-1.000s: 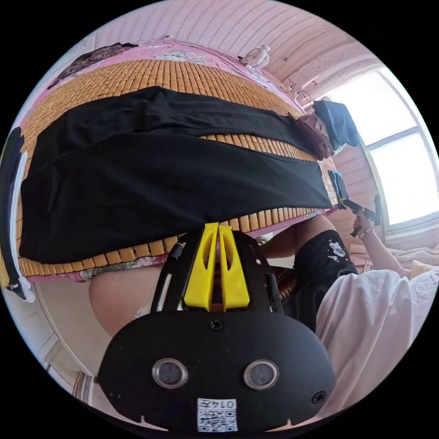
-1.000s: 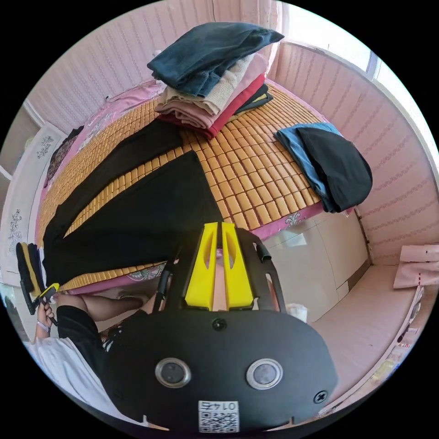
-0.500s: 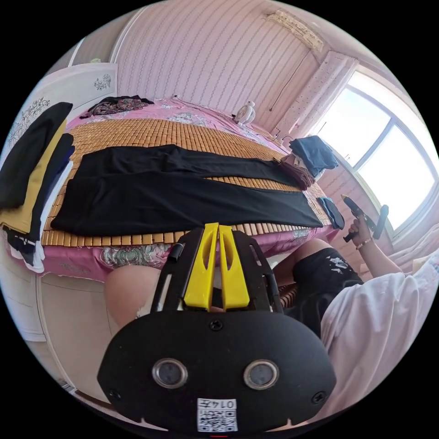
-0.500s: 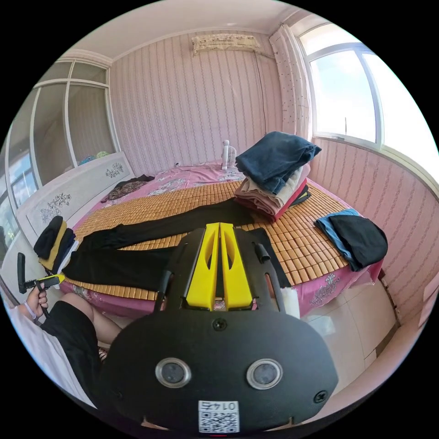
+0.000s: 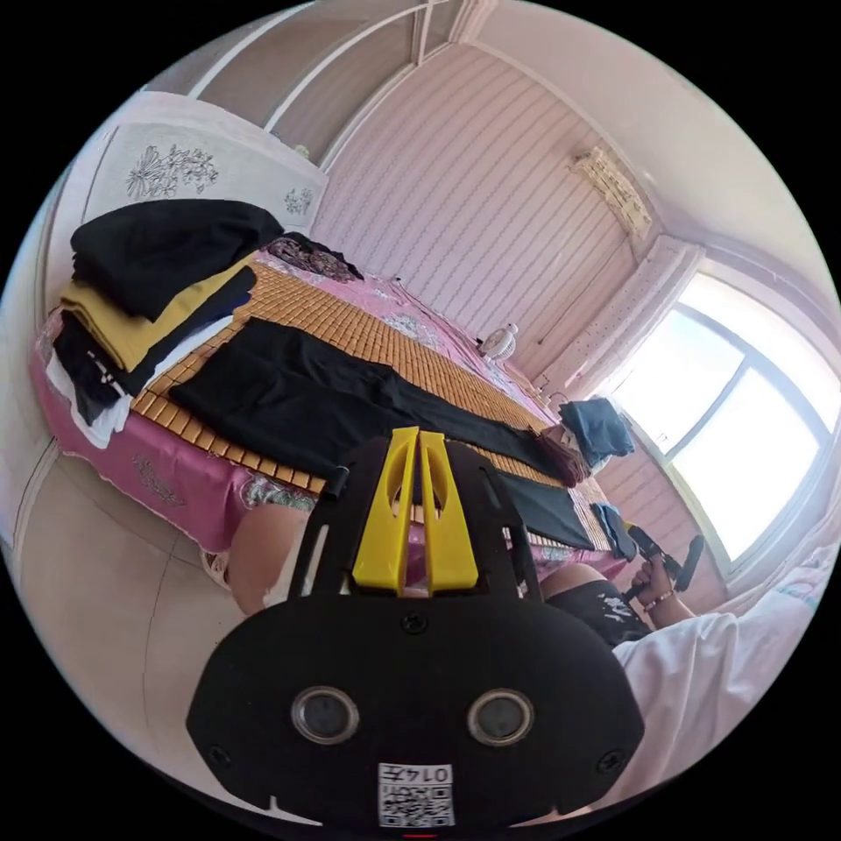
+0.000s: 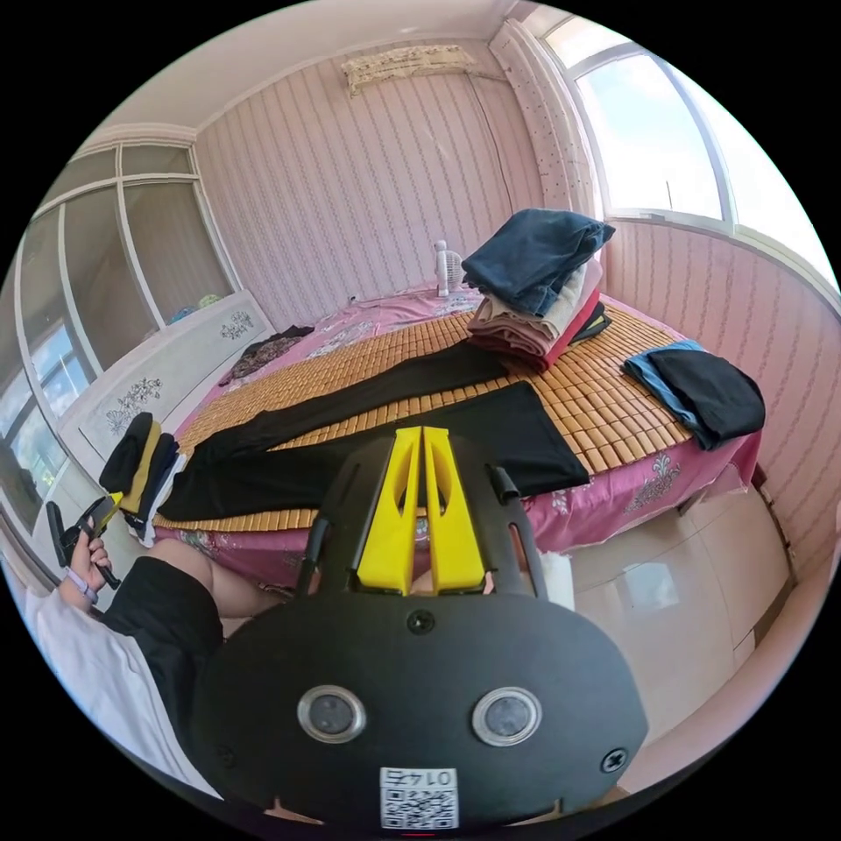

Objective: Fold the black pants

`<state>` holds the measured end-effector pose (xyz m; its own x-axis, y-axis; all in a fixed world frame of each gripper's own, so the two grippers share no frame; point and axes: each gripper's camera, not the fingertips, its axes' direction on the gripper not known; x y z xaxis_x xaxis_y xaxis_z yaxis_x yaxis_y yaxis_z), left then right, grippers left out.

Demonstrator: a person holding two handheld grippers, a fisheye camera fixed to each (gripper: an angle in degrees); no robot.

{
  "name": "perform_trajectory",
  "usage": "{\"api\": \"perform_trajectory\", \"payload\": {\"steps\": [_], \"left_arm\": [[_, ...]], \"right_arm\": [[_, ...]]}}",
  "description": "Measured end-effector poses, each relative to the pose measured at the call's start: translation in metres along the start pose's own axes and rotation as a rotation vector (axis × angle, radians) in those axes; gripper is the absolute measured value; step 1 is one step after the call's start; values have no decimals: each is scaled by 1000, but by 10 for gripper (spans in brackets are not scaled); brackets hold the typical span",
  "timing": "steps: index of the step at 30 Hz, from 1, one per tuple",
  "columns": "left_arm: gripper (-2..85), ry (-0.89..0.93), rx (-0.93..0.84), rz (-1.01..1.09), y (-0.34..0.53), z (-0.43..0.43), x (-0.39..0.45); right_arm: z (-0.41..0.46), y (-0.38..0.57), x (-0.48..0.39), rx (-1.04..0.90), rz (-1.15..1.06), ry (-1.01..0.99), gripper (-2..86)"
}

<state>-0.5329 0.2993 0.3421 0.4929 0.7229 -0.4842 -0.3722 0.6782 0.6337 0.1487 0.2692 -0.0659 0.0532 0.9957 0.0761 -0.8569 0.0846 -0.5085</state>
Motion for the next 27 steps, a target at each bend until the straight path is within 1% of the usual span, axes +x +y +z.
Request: {"api": "perform_trajectory", "payload": {"steps": [3,7,11,16,19,21,23,24,25,26,27], "left_arm": [[53,-82,28,-109,-9,-18,-51],[63,-194,43,-241,-19,-29,-119],[73,-216,17,-350,-35,-23,-173],[85,-233,2,-479,-73,-3,-238],[95,-294,-47,-479,-95,14,-260],[90,-293,-74,-520,-103,24,-275],[60,-236,-130,-581,-106,35,-293],[23,-203,-160,-603,-108,39,-301],[1,-168,-195,-570,-112,39,-304],[-1,-175,-195,-543,-114,37,-303],[-5,-219,-161,-497,-116,26,-300]], "right_arm": [[7,-8,0,-36,-18,-8,2],[23,-20,-1,-80,-54,18,5],[42,-36,15,-127,38,12,11],[53,-52,35,-158,108,66,21],[58,-63,46,-182,127,119,28],[62,-72,55,-195,150,147,30],[65,-77,60,-203,166,160,32],[67,-81,63,-210,166,166,33],[68,-83,64,-213,164,170,34],[71,-87,65,-220,155,184,37],[74,-91,67,-228,147,202,41]]}}
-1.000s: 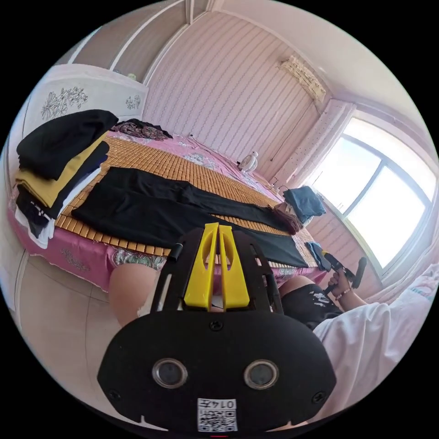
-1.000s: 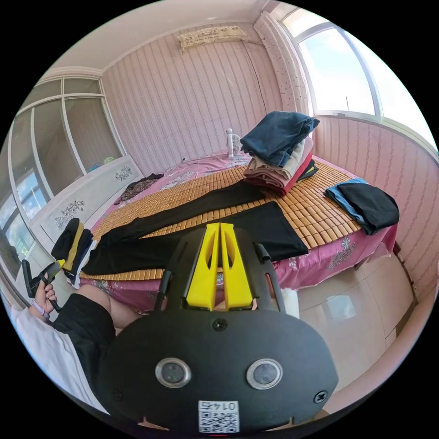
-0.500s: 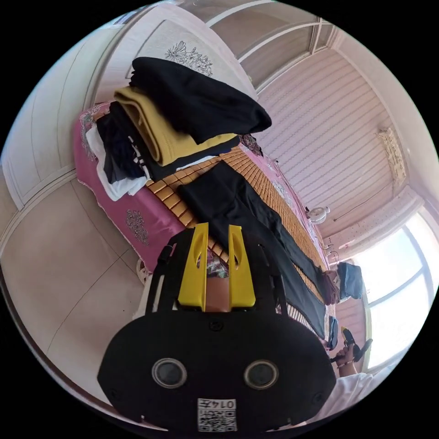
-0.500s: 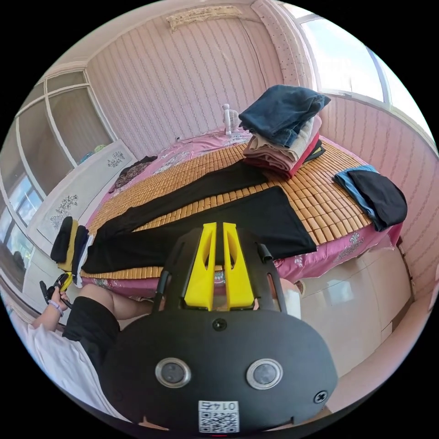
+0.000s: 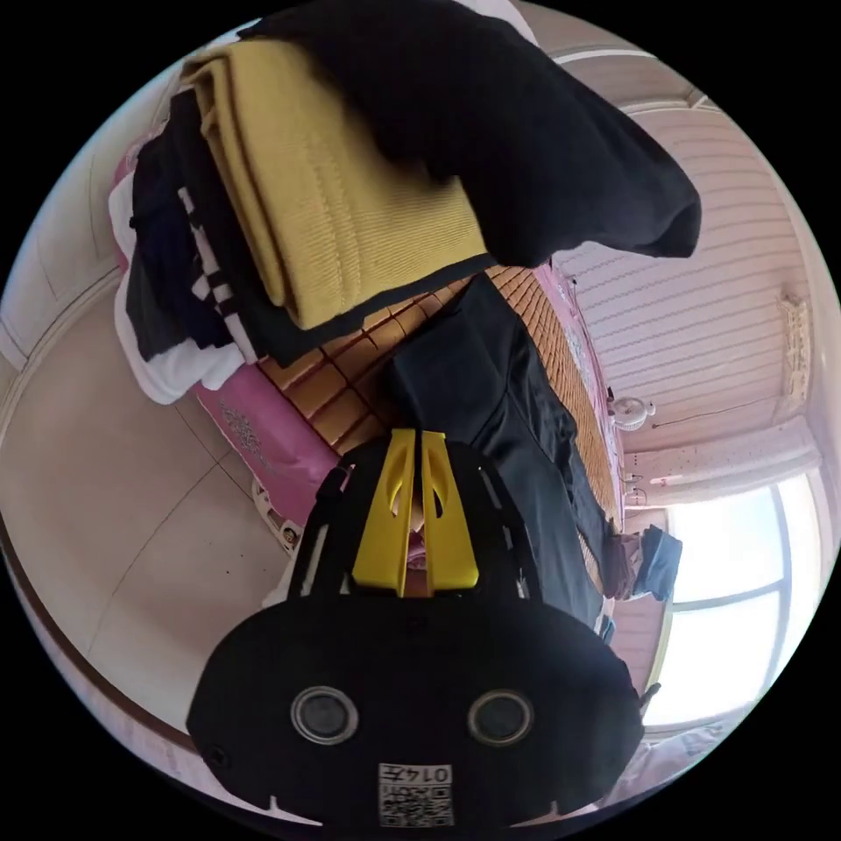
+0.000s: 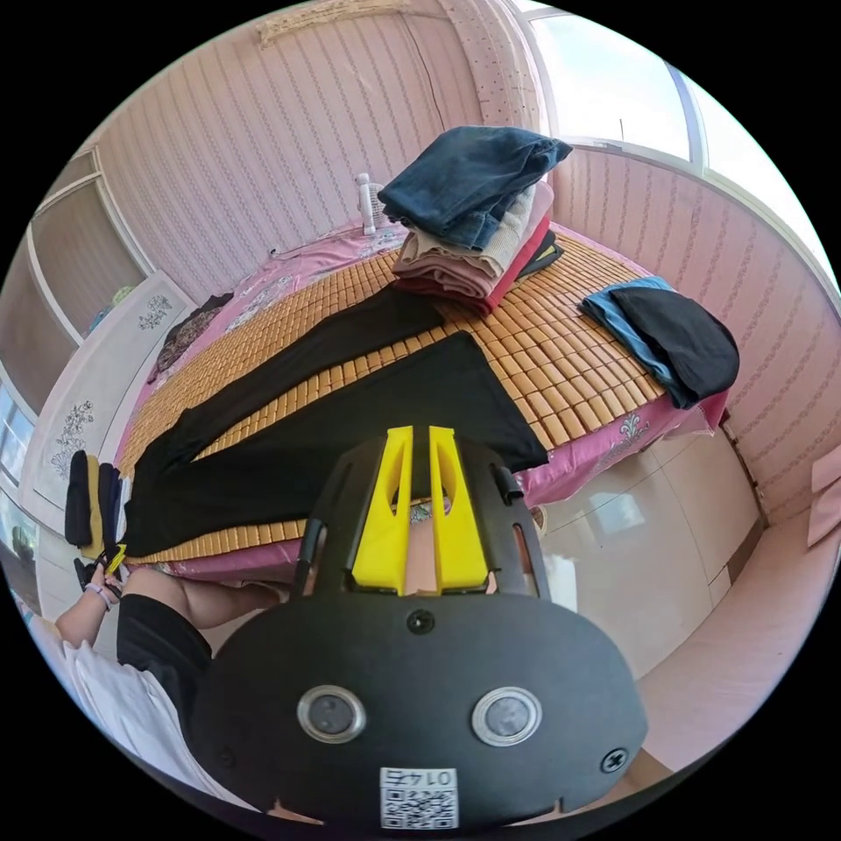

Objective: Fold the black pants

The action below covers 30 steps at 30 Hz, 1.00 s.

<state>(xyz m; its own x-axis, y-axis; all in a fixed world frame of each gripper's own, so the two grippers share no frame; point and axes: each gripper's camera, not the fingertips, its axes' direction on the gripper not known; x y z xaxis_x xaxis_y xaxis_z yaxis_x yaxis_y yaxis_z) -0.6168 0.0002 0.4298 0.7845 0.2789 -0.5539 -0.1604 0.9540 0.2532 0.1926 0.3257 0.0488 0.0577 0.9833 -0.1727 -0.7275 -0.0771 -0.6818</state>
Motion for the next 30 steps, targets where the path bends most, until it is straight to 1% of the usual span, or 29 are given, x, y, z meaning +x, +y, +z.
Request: {"api": "perform_trajectory", "payload": {"steps": [1,3,6,10,13,18,21,24,26,28,30], "left_arm": [[-8,-18,77,-2,5,-13,-2],[-9,2,170,-54,13,-25,-12],[-10,39,147,-107,11,-24,-28],[-10,63,139,-125,3,-24,-33],[-10,22,112,-92,-3,-22,-27],[-10,-3,83,-67,-12,-19,-19],[-10,-10,75,-62,-14,-18,-14],[-10,-4,72,-61,-16,-16,-8],[-10,-16,64,-48,-17,-13,-2],[-10,-33,55,-33,-18,-9,6],[-10,-35,51,-27,-18,-7,11]], "right_arm": [[1,-2,1,-4,-3,9,46],[10,-14,4,-34,-5,37,67],[22,-30,7,-76,-9,56,85],[34,-50,17,-125,32,47,106],[38,-64,31,-128,92,54,113],[47,-81,66,-173,253,54,131],[42,-84,85,-139,358,97,132],[41,-82,102,-153,457,33,128],[43,-82,108,-179,478,-13,118],[45,-83,110,-209,478,-83,94],[49,-85,112,-274,485,-209,56]]}}
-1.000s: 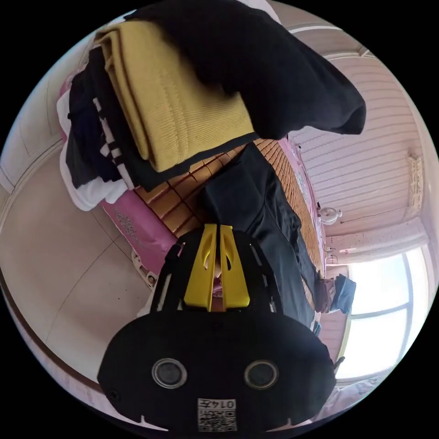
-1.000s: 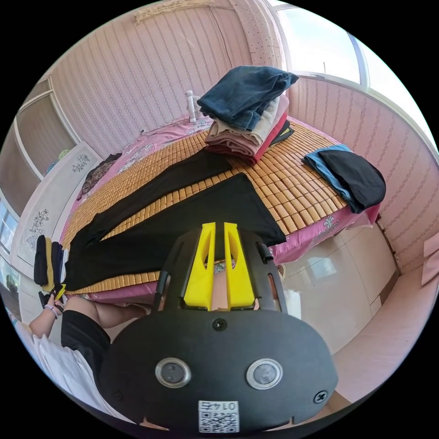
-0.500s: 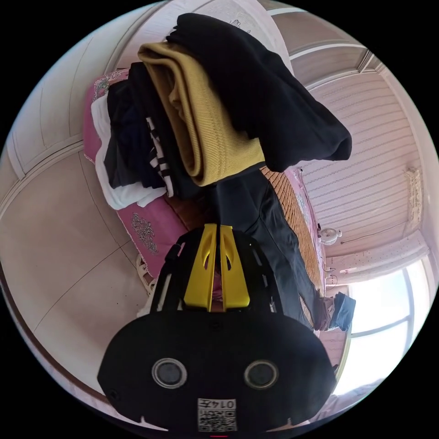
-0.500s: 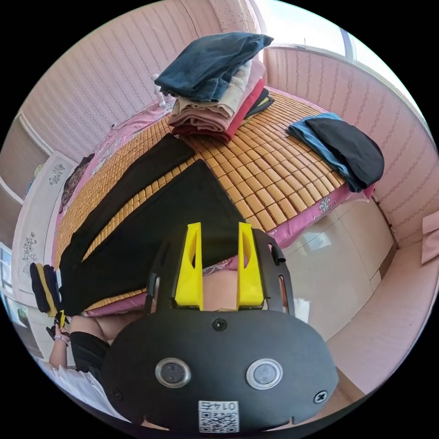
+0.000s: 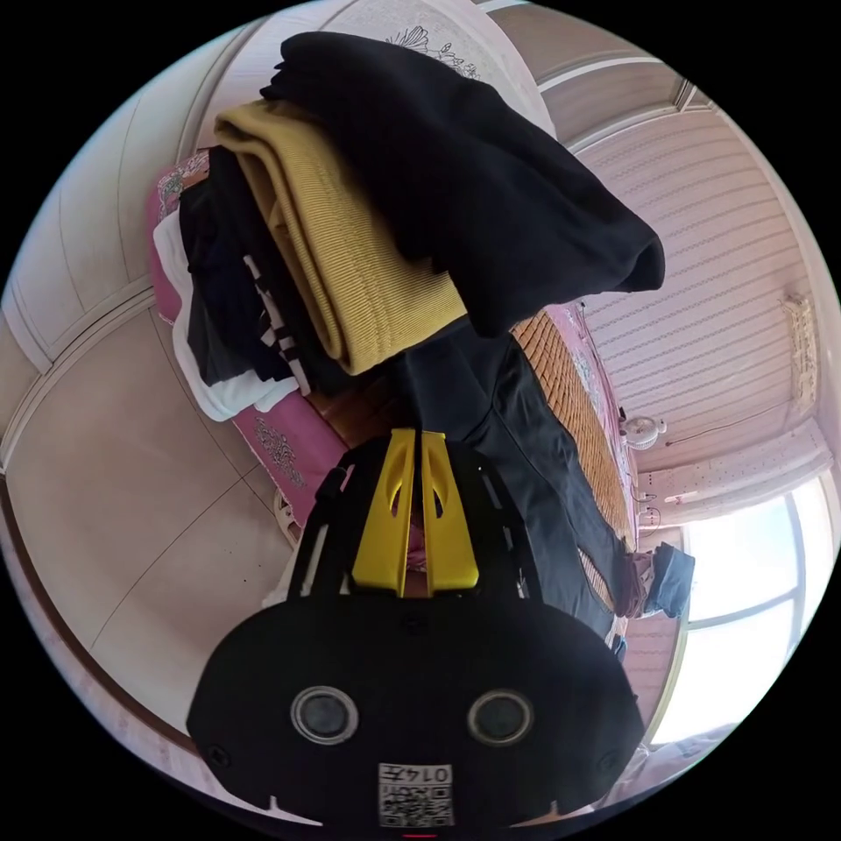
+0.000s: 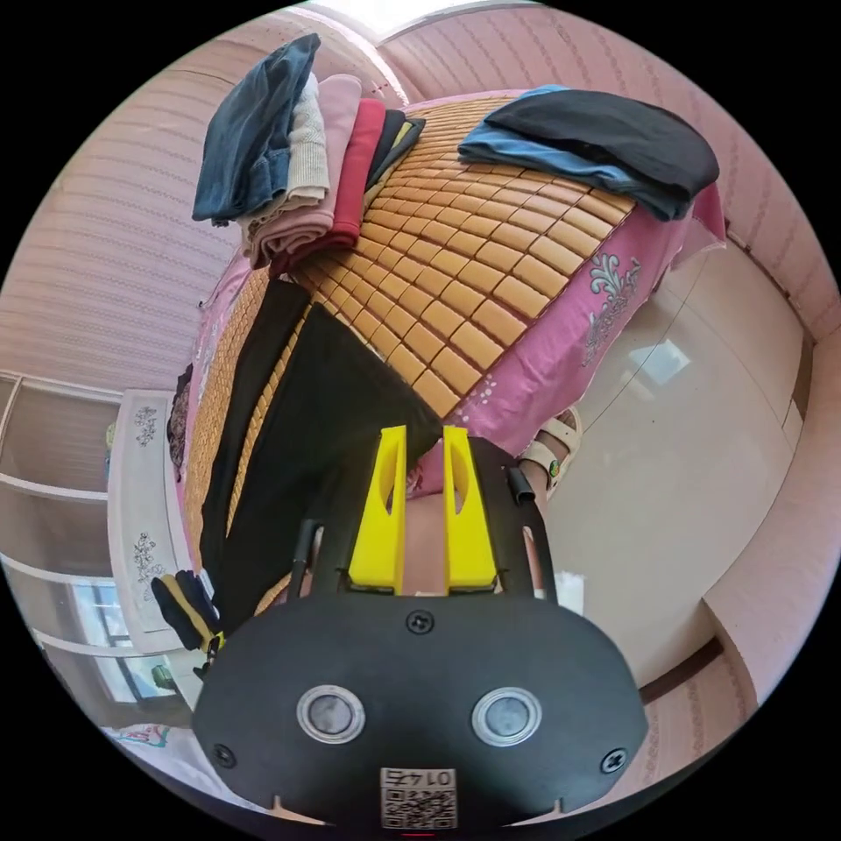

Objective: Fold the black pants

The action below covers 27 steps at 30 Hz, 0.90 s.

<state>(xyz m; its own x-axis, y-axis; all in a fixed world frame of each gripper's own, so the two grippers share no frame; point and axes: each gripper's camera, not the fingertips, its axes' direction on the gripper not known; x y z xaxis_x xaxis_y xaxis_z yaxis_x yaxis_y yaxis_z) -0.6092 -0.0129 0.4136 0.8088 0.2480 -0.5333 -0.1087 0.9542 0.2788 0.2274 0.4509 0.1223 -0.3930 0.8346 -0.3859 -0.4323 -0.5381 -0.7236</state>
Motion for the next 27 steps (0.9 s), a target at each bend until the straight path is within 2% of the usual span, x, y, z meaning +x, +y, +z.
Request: {"api": "perform_trajectory", "payload": {"steps": [2,5,7,9,12,14,17,19,20,23,27], "left_arm": [[-10,9,-9,7,0,1,5],[-10,25,-3,59,0,-4,18],[-10,58,-2,145,-3,-9,38],[-10,72,-1,229,-8,-12,61],[-10,112,47,327,-25,-16,102],[-9,126,76,372,-39,-13,130],[-6,82,92,488,-62,4,183],[3,18,95,486,-82,28,214],[6,16,100,461,-86,35,217],[61,47,88,356,-95,73,225],[86,44,54,403,-66,105,246]], "right_arm": [[-4,2,-1,-7,-11,-47,39],[-24,8,-13,82,-64,-120,25],[-37,7,-30,127,-129,-102,21],[-52,3,-79,207,-324,98,18],[-53,-9,-156,278,-602,249,17],[-46,-26,-200,301,-718,295,18],[-18,-55,-282,373,-895,491,24],[-2,-82,-322,394,-872,484,34],[8,-104,-341,366,-799,431,47],[46,-135,-365,280,-639,443,87],[88,-110,-364,256,-733,477,100]]}}
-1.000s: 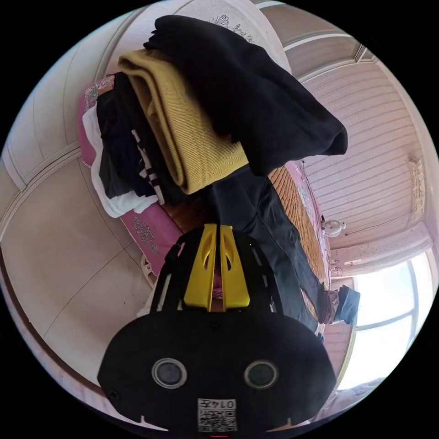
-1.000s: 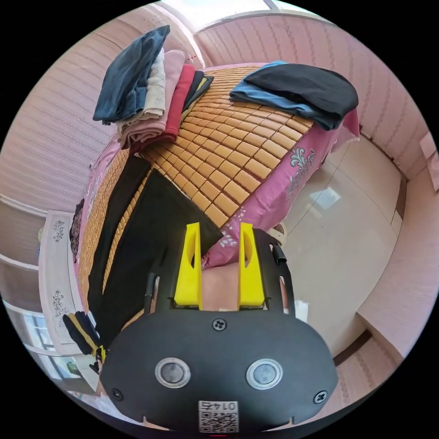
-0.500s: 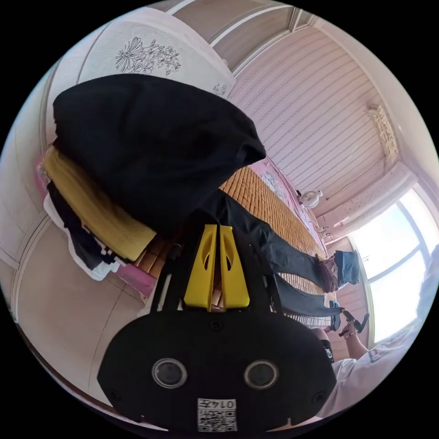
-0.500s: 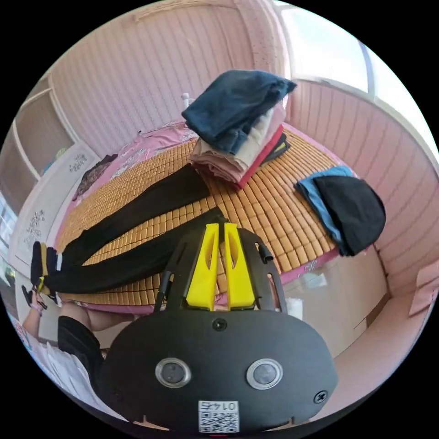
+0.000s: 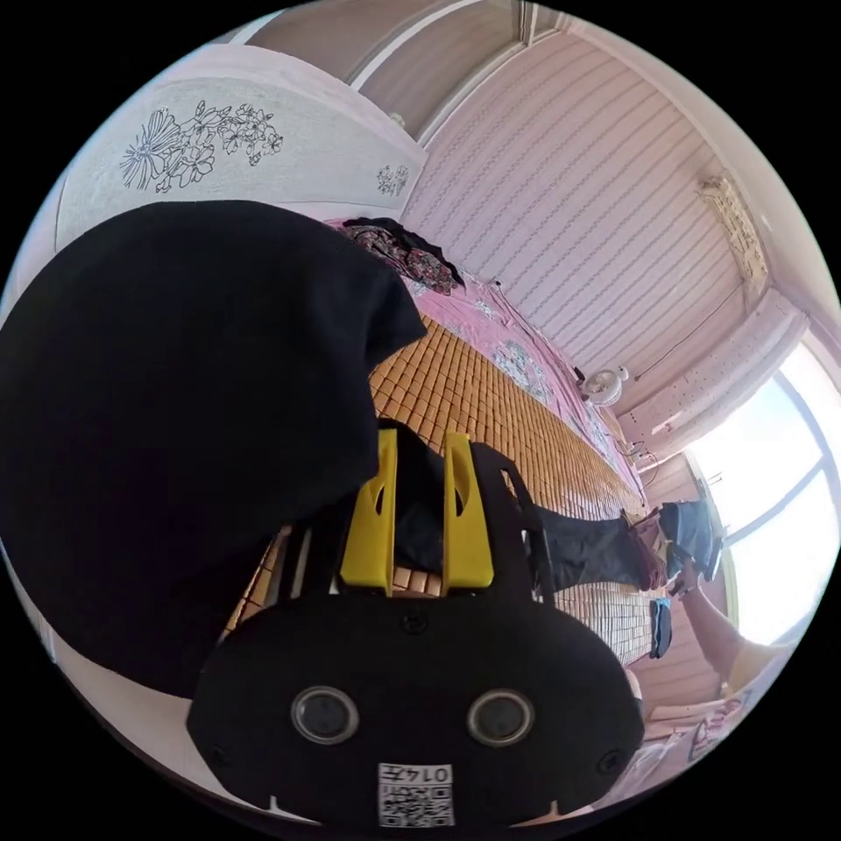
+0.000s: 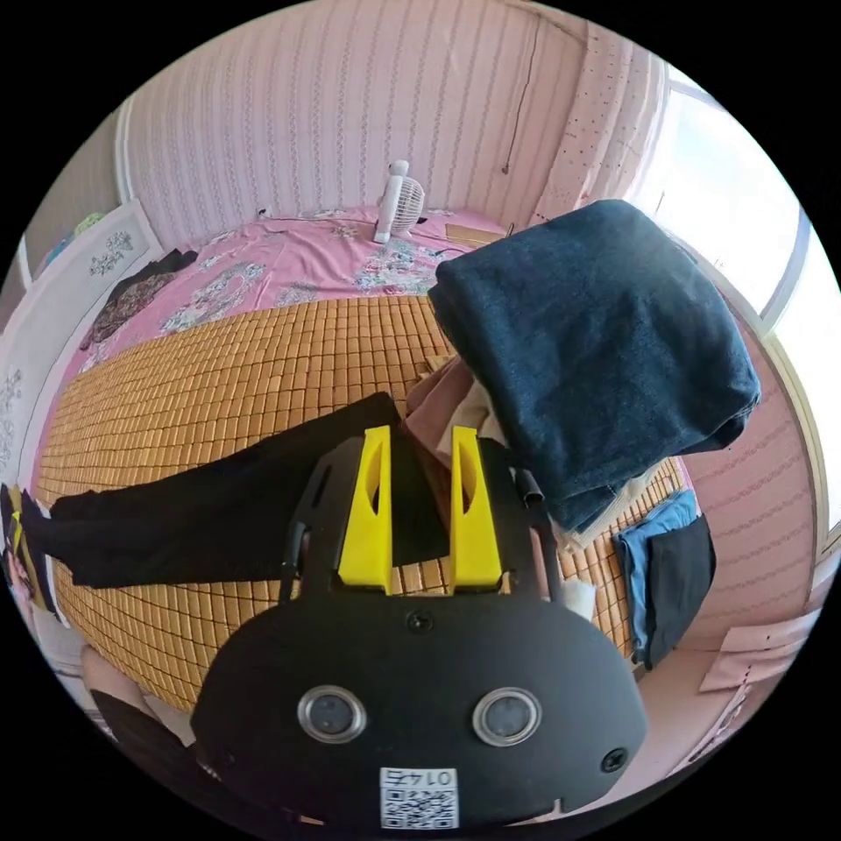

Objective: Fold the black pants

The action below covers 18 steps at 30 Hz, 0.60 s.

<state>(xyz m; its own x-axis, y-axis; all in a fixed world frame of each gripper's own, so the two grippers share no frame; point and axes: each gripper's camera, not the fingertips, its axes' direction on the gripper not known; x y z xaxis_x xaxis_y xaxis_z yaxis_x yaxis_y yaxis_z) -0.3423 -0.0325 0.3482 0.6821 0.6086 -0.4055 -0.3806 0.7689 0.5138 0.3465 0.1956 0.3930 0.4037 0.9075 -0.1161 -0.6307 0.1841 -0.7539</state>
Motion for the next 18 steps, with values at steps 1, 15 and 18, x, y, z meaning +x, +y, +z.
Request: {"api": "perform_trajectory", "payload": {"steps": [1,15,18], "left_arm": [[84,-18,4,32,10,4,9],[-6,-439,-383,252,56,178,89],[-9,-458,-435,312,57,192,102]], "right_arm": [[5,6,-4,-13,-22,12,99],[89,39,-54,-322,-211,41,13],[84,64,-62,-361,-366,146,4]]}}
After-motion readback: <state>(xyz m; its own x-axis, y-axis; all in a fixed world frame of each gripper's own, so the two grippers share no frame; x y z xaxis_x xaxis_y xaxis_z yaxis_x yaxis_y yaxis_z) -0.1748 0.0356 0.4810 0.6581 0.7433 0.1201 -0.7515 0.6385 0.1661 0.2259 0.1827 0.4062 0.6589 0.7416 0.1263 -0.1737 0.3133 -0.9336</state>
